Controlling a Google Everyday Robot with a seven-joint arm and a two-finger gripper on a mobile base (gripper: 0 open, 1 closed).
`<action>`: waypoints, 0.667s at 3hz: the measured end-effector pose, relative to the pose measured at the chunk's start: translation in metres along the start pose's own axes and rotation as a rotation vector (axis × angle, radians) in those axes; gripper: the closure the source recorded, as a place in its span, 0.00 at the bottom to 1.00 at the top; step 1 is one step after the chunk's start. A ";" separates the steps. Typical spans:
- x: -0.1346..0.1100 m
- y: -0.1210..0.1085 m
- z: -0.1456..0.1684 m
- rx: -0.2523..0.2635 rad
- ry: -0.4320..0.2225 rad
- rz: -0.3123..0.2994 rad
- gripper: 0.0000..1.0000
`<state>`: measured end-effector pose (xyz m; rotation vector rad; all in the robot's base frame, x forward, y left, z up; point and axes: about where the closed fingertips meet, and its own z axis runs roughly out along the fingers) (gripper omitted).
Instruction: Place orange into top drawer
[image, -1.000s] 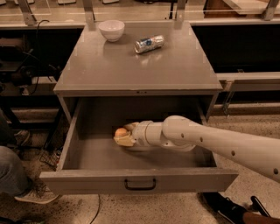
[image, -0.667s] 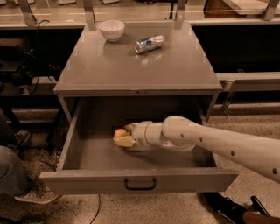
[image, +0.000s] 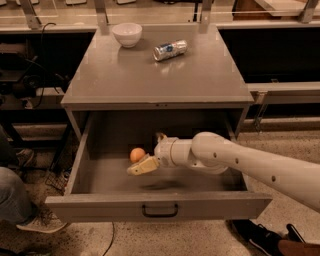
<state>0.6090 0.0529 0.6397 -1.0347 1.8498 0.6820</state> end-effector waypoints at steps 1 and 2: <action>-0.024 -0.012 -0.035 0.025 -0.042 -0.034 0.00; -0.045 -0.020 -0.097 0.092 -0.061 -0.060 0.00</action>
Offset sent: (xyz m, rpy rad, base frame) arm -0.0392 -0.1457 0.1599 -0.0471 -0.2055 -0.1473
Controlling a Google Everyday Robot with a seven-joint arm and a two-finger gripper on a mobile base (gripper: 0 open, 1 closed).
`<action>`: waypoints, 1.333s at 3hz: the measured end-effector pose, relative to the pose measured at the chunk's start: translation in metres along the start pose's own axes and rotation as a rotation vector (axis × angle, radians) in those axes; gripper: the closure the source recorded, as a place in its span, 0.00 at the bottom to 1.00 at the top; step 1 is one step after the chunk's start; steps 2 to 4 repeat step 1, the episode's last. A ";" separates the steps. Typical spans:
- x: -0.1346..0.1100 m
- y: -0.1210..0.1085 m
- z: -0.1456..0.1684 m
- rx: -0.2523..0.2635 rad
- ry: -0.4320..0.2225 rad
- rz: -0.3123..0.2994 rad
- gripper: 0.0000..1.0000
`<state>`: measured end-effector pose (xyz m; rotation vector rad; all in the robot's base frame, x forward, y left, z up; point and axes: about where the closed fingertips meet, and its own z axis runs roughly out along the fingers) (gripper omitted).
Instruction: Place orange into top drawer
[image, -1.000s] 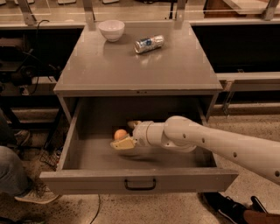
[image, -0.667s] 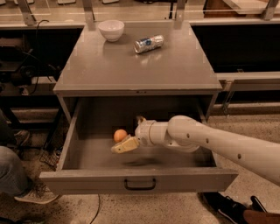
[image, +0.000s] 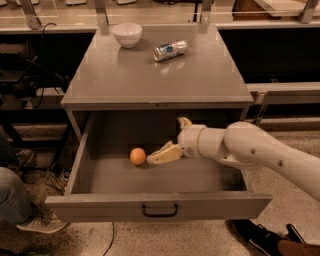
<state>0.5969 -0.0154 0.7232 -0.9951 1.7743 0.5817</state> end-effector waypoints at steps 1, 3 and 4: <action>-0.015 0.001 -0.068 0.080 0.021 -0.010 0.00; -0.015 0.001 -0.068 0.080 0.021 -0.010 0.00; -0.015 0.001 -0.068 0.080 0.021 -0.010 0.00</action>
Offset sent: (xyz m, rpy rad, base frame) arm 0.0000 0.0000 0.0000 0.0000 0.0000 0.0000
